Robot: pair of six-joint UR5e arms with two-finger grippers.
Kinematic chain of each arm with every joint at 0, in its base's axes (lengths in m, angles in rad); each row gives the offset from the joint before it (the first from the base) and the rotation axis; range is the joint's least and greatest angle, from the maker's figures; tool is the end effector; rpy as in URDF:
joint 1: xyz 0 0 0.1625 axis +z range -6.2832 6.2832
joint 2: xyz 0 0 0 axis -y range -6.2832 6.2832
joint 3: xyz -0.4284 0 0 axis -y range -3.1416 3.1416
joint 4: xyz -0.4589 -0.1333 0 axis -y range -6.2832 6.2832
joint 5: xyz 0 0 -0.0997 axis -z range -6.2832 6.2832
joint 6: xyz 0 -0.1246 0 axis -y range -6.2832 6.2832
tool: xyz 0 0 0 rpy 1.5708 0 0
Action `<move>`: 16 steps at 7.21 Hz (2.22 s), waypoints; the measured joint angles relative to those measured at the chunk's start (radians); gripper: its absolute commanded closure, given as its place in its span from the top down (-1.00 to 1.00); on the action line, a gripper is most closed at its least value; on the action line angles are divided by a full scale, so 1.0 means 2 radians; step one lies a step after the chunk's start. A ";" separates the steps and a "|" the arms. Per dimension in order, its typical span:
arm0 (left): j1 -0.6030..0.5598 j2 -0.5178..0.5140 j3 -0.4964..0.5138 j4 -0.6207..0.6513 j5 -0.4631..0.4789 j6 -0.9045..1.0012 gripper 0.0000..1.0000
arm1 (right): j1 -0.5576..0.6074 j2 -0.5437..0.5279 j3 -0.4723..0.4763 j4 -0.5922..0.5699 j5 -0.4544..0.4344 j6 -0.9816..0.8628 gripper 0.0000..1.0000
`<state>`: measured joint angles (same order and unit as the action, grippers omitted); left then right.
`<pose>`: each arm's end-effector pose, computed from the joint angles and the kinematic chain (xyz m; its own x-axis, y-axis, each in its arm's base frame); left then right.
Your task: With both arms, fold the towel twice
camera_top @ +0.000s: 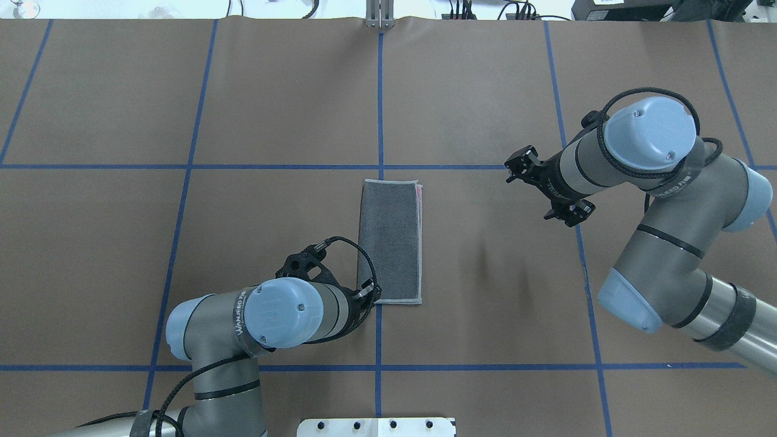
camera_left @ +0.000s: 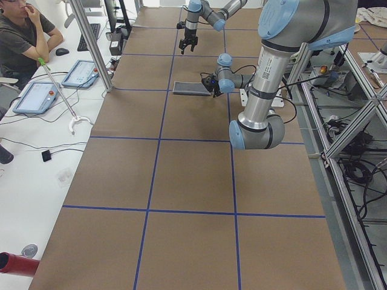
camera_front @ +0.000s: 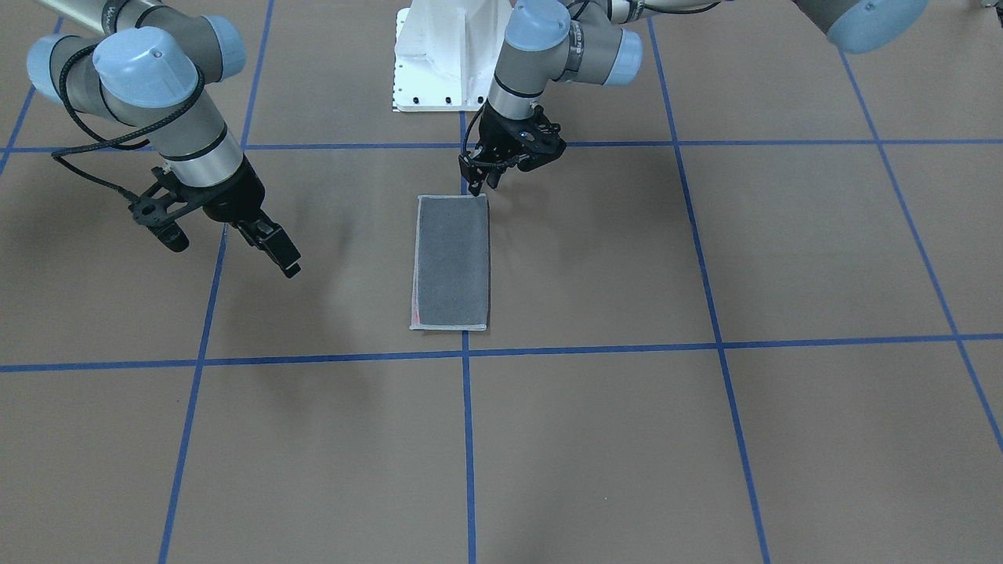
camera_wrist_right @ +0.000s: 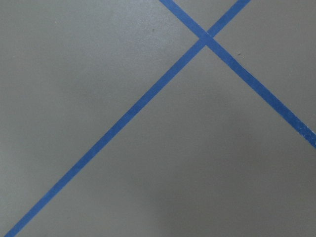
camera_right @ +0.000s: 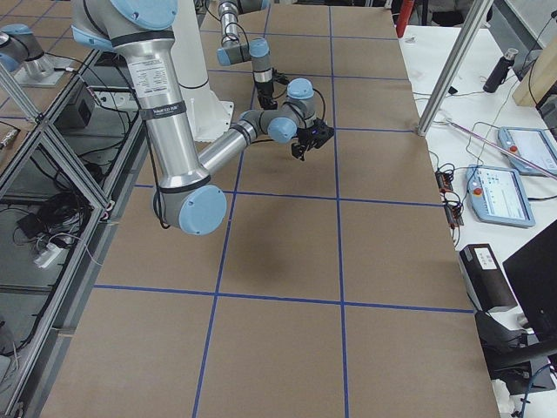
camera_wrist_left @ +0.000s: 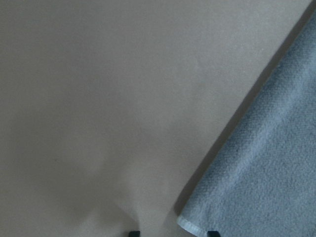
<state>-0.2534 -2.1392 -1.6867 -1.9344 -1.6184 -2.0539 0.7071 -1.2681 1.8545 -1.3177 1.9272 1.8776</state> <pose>0.6881 -0.3098 0.2092 0.3303 -0.5649 -0.7562 0.4110 0.8073 -0.4235 -0.4460 -0.4993 0.3213 0.3598 0.6797 0.6392 -0.5455 0.7090 -0.4469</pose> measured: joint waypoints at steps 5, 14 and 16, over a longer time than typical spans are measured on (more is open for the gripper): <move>-0.003 -0.001 0.003 0.000 0.000 0.002 -0.11 | -0.003 0.001 -0.001 0.000 -0.001 -0.001 1.00; -0.011 -0.002 0.000 0.008 -0.003 0.012 -0.12 | -0.008 0.001 -0.003 0.000 -0.005 0.000 1.00; -0.011 -0.004 0.001 0.007 -0.002 0.015 -0.12 | -0.008 0.001 -0.003 0.000 -0.005 0.000 1.00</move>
<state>-0.2754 -2.1474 -1.6842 -1.9197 -1.6231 -2.0231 0.6919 -1.2666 1.8485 -1.3177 1.9175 1.8776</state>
